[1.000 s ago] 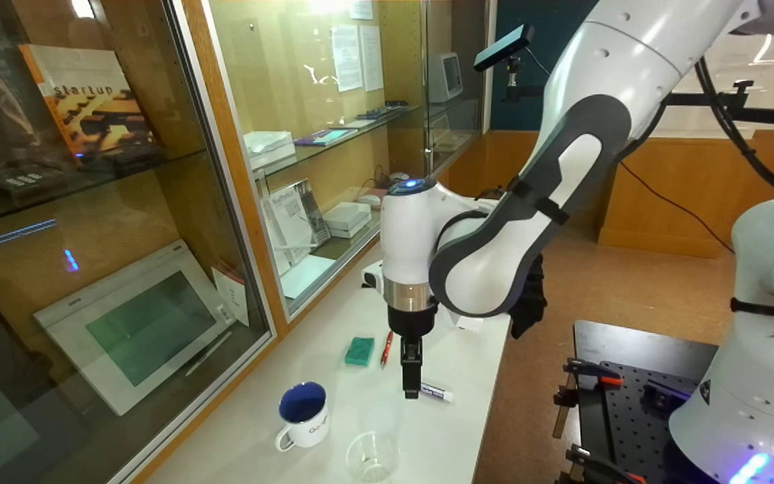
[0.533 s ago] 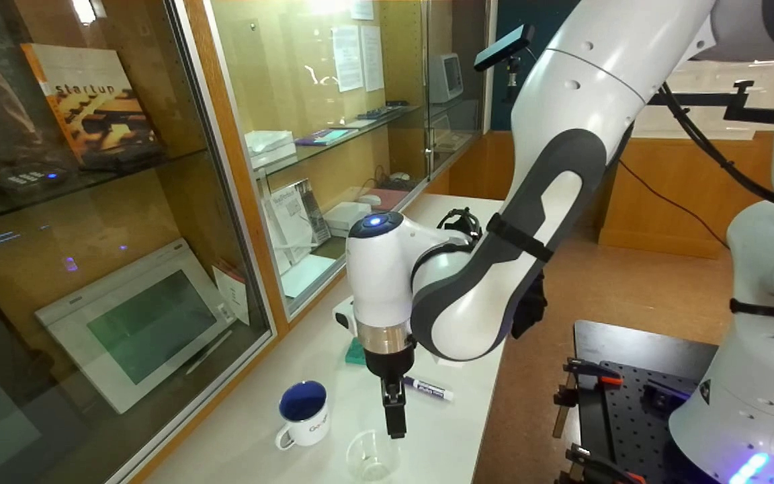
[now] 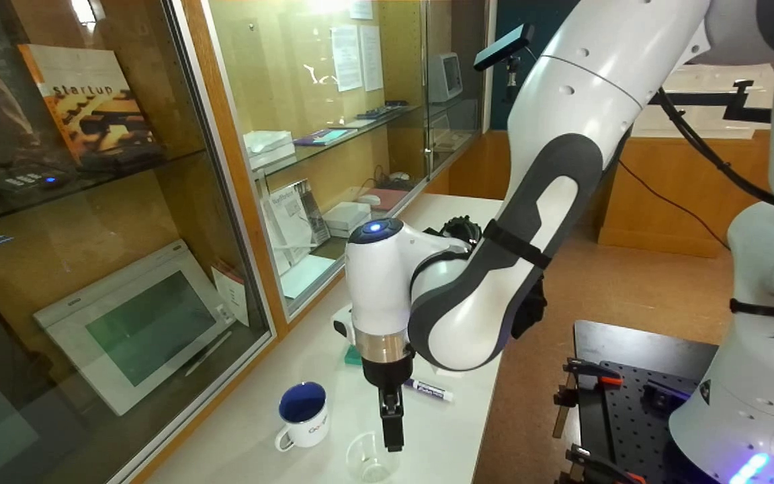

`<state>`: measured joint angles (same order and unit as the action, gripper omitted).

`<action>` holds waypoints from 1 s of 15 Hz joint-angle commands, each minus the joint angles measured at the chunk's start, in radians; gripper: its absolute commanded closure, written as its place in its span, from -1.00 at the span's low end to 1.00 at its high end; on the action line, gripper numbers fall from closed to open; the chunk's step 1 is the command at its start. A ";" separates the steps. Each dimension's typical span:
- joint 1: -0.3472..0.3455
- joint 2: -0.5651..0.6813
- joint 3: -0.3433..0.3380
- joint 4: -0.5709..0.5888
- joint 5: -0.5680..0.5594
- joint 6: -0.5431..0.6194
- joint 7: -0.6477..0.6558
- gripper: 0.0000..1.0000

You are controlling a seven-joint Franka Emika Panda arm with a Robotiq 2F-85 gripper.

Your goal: Turn the plastic cup on its side

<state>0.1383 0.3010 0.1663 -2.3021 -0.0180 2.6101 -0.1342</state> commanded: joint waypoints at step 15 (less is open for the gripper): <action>0.217 0.273 -0.116 0.184 -0.179 0.105 0.326 -1.00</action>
<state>0.3293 0.5149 0.0846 -2.1729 -0.1805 2.7045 0.1405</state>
